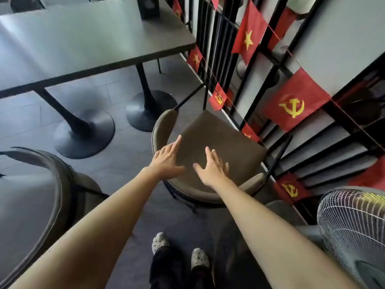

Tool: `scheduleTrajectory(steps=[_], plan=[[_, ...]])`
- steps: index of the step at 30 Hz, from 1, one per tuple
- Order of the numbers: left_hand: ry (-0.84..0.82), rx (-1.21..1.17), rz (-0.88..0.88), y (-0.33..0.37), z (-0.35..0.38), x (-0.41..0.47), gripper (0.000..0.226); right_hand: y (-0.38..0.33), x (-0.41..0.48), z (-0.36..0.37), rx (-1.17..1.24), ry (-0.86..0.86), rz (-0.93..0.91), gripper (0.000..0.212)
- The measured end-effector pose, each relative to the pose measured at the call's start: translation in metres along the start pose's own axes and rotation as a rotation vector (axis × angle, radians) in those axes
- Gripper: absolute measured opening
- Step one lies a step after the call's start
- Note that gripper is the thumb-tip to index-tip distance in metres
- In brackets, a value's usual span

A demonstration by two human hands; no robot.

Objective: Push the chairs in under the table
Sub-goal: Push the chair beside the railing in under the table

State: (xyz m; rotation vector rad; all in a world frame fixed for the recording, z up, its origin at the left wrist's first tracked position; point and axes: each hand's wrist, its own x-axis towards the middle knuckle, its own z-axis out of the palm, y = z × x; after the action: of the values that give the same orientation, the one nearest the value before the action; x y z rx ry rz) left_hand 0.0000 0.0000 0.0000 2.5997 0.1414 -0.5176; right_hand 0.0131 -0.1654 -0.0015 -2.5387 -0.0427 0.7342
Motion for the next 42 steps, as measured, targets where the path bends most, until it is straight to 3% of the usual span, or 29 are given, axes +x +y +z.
scheduleTrajectory(steps=[4, 6, 10, 14, 22, 33, 42], plan=[[-0.232, 0.236, -0.001, -0.012, 0.023, -0.006, 0.095, 0.018, -0.011, 0.025, -0.035, -0.166, 0.053, 0.08], [-0.329, 0.467, 0.067, -0.02, 0.029, -0.004, 0.088, 0.024, -0.017, 0.037, -0.082, -0.249, 0.055, 0.086], [-0.301, 0.793, 0.234, -0.037, 0.037, 0.013, 0.072, 0.032, -0.018, 0.055, -0.377, -0.265, -0.028, 0.081], [-0.112, 0.772, 0.321, -0.048, 0.041, 0.026, 0.046, 0.029, -0.016, 0.065, -0.465, -0.161, 0.027, 0.054], [0.015, 0.718, 0.37, -0.056, 0.047, 0.025, 0.031, 0.033, -0.017, 0.071, -0.509, -0.025, -0.021, 0.054], [-0.021, 0.686, 0.183, -0.053, 0.056, 0.007, 0.028, 0.04, -0.001, 0.049, -0.648, -0.244, -0.234, 0.057], [-0.06, 0.668, -0.019, -0.031, 0.061, 0.001, 0.03, 0.043, 0.041, 0.018, -0.792, -0.276, -0.426, 0.069]])
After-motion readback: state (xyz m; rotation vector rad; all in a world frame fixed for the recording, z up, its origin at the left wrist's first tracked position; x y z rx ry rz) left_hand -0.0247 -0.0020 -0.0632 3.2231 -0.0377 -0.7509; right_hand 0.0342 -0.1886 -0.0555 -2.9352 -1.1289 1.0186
